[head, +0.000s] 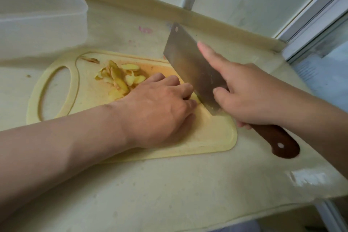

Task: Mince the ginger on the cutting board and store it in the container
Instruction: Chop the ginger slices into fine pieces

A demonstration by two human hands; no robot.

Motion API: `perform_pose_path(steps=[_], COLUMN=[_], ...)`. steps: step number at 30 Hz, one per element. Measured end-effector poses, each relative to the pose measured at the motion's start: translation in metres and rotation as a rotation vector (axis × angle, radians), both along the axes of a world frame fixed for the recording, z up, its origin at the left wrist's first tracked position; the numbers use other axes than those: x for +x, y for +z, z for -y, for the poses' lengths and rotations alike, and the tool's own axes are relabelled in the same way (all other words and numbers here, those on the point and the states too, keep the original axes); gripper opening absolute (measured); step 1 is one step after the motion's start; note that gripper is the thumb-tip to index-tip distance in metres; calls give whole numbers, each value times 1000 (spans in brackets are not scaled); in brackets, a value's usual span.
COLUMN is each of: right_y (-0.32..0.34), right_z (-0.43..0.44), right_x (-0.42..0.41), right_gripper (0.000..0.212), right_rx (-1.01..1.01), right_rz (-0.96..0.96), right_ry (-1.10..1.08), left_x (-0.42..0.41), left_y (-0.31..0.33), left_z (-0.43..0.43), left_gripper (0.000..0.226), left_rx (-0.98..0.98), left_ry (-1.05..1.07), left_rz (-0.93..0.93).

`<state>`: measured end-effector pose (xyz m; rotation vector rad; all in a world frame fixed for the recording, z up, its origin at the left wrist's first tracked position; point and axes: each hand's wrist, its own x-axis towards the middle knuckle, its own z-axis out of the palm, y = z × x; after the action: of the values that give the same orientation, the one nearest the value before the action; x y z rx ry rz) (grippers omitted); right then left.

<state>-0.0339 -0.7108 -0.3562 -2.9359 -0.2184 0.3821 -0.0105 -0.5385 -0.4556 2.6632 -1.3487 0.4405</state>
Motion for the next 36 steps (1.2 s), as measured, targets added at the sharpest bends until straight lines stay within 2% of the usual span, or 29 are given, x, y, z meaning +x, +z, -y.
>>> perform_pose_path(steps=[7, 12, 15, 18, 24, 28, 33, 36], right_y=[-17, -13, -6, -3, -17, -20, -8, -4], right_z=[11, 17, 13, 4, 8, 17, 9, -4], right_x=[-24, -37, -23, -1, -12, -33, -18, 5], right_gripper=[92, 91, 90, 92, 91, 92, 91, 94], right_rx=[200, 108, 52, 39, 200, 167, 48, 44], right_rz=[182, 154, 54, 30, 178, 240, 89, 40], right_ry=[-122, -90, -56, -27, -81, -89, -36, -19], left_x=[0, 1, 1, 1, -1, -1, 0, 0], left_y=[-2, -3, -3, -1, 0, 1, -1, 0], left_z=[-1, 0, 0, 0, -2, 0, -1, -2], left_gripper=[52, 53, 55, 59, 56, 57, 55, 55], left_rx=[-13, -22, -29, -24, -7, -18, -57, -64], left_ry=[5, -5, -8, -15, -5, -6, -1, 0], left_rz=[26, 10, 6, -6, 7, -12, -17, -21])
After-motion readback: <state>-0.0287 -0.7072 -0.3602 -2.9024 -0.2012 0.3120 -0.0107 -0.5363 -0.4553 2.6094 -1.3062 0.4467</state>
